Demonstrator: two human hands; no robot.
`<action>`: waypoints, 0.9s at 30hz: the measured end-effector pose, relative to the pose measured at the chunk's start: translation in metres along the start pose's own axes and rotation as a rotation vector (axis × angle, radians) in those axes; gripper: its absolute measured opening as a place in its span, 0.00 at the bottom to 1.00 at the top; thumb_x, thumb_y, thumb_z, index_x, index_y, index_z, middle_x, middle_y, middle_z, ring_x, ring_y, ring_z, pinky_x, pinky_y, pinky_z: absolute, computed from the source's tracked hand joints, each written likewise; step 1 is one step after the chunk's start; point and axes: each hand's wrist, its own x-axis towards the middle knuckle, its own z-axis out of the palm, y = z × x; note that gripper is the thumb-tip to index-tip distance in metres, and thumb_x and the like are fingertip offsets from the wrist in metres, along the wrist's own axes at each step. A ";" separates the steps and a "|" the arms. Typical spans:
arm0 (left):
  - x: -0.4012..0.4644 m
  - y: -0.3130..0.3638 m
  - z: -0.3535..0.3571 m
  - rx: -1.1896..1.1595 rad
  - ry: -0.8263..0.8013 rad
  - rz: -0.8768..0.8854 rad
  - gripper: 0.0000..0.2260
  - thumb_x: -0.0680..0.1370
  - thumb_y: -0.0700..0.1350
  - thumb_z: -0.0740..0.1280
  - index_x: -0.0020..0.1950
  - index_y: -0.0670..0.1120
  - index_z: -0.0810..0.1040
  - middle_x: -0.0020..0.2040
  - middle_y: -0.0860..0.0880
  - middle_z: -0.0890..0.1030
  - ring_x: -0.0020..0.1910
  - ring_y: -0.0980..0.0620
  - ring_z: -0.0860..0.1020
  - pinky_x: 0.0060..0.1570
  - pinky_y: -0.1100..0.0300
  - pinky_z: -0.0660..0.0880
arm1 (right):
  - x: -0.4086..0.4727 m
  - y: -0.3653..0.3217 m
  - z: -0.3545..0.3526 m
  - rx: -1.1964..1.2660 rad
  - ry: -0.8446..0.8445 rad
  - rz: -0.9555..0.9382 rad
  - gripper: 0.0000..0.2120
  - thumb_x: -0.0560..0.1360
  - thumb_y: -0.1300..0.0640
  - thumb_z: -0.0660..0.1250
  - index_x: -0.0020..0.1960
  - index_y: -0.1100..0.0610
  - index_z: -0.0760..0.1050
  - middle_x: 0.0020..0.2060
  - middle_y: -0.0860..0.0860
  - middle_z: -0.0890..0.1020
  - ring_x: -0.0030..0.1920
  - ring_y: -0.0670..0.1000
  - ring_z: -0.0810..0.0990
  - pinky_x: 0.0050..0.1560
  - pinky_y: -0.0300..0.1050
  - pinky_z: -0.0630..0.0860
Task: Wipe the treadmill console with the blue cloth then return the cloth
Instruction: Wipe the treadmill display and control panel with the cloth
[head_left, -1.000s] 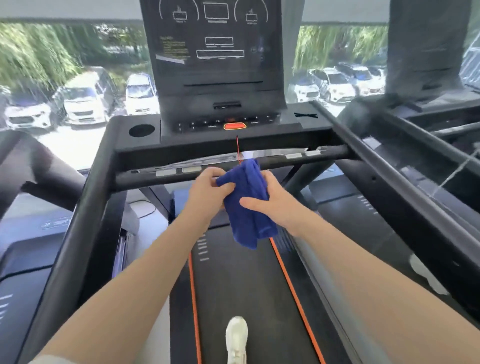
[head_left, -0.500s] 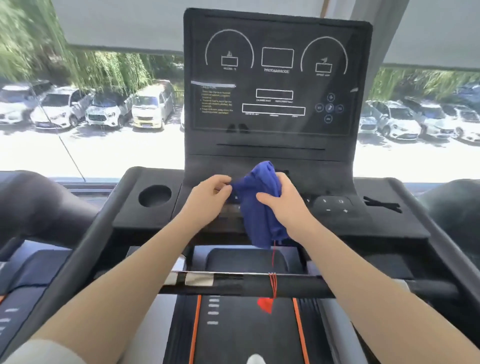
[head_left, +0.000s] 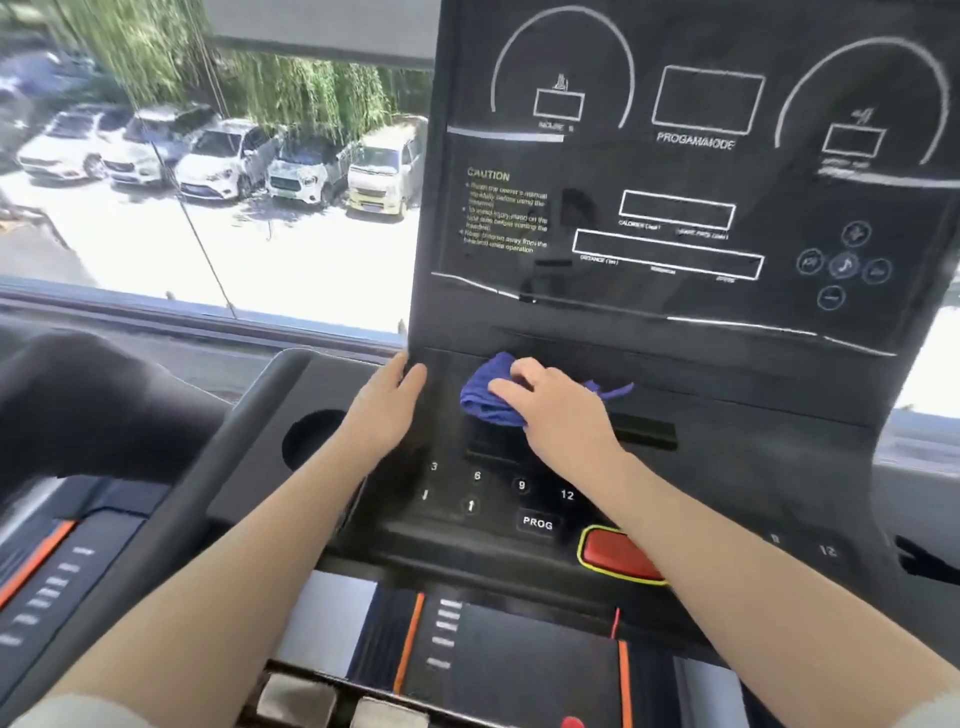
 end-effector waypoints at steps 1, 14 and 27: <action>0.005 -0.006 -0.002 0.008 0.001 0.012 0.20 0.80 0.51 0.54 0.73 0.51 0.62 0.71 0.53 0.66 0.70 0.54 0.64 0.71 0.53 0.58 | 0.002 -0.004 0.005 0.034 -0.049 -0.026 0.22 0.64 0.71 0.67 0.55 0.55 0.78 0.53 0.54 0.77 0.40 0.57 0.76 0.28 0.47 0.73; 0.016 -0.033 -0.026 -0.072 -0.208 0.152 0.33 0.76 0.31 0.54 0.69 0.67 0.60 0.59 0.69 0.74 0.58 0.66 0.74 0.61 0.63 0.68 | -0.022 0.013 -0.013 0.284 -0.361 -0.061 0.27 0.66 0.72 0.59 0.58 0.51 0.80 0.54 0.53 0.74 0.46 0.57 0.76 0.45 0.43 0.68; 0.018 -0.030 -0.028 -0.045 -0.190 0.184 0.33 0.75 0.32 0.55 0.69 0.67 0.62 0.59 0.63 0.76 0.57 0.60 0.77 0.58 0.60 0.73 | -0.028 -0.004 -0.009 0.441 -0.292 0.058 0.24 0.62 0.66 0.55 0.46 0.50 0.83 0.48 0.44 0.73 0.41 0.51 0.77 0.45 0.48 0.73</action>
